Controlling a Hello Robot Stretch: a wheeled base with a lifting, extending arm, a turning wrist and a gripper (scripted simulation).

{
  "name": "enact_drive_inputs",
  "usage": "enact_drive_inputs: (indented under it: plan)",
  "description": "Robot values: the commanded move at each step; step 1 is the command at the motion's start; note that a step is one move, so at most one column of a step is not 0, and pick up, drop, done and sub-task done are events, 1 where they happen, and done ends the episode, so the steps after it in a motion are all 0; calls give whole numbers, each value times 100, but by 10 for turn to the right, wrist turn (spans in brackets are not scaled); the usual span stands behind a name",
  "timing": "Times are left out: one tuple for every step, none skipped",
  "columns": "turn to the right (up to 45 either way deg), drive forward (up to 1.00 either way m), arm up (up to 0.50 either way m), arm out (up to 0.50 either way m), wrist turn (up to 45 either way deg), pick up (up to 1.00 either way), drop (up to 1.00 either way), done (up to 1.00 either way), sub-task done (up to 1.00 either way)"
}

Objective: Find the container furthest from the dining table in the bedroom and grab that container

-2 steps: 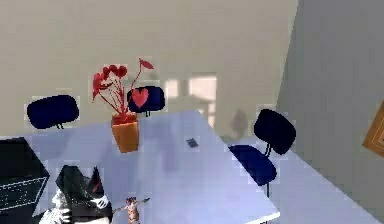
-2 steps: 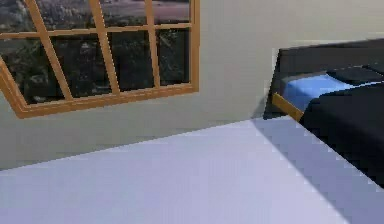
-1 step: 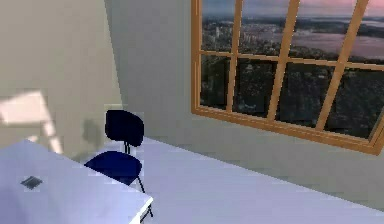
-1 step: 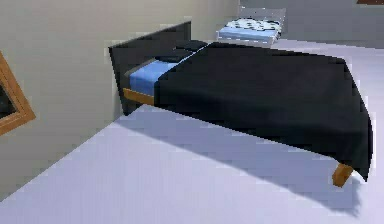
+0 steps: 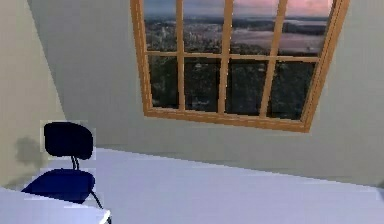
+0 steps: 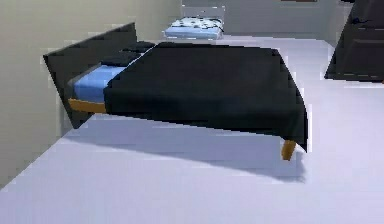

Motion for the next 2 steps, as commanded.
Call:
enact_drive_inputs:
  plan:
    - [30,0,0,0,0,0,0,0,0]
    - [0,60,0,0,0,0,0,0,0]
